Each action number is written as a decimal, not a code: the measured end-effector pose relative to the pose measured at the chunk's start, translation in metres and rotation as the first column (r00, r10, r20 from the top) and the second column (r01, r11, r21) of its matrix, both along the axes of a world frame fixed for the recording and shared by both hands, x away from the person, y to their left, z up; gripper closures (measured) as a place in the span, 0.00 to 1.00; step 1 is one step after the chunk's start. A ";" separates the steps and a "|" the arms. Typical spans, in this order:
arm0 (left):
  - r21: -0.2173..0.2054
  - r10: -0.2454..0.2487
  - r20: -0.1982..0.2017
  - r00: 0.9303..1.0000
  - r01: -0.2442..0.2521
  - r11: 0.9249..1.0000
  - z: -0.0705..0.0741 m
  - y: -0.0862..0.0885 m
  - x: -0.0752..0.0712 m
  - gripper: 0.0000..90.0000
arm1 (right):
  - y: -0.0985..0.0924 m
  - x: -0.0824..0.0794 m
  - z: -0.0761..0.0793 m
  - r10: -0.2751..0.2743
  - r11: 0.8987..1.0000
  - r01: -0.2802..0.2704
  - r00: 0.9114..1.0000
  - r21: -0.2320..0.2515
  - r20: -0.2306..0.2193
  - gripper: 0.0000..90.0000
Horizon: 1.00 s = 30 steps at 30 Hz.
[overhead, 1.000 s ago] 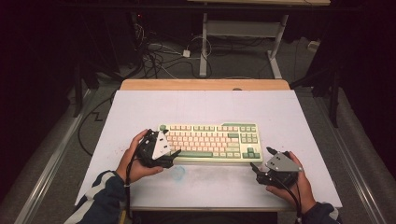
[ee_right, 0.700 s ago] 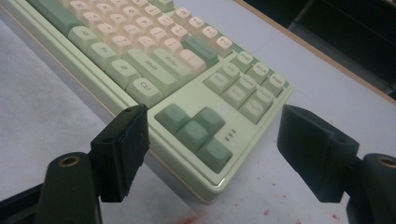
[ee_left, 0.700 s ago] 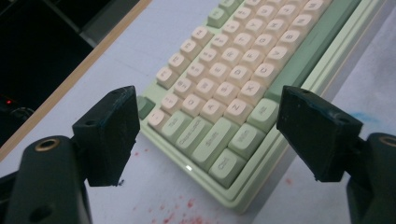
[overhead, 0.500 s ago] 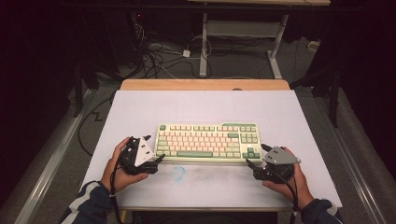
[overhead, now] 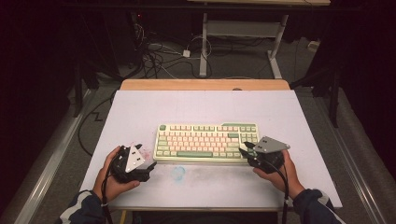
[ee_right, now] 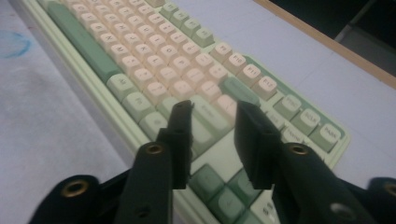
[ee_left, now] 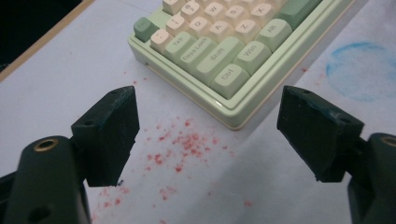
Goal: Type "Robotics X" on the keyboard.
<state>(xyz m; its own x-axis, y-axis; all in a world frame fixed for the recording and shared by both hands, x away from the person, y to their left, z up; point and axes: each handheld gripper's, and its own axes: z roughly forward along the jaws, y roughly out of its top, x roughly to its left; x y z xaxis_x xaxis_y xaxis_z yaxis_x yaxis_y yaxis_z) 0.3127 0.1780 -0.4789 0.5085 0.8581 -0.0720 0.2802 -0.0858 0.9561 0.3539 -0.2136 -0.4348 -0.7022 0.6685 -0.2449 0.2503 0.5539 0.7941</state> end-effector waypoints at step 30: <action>0.040 -0.014 -0.030 0.999 0.015 0.999 -0.011 0.001 0.001 0.22 | 0.095 0.066 -0.016 0.079 0.991 -0.087 0.993 -0.097 -0.083 1.00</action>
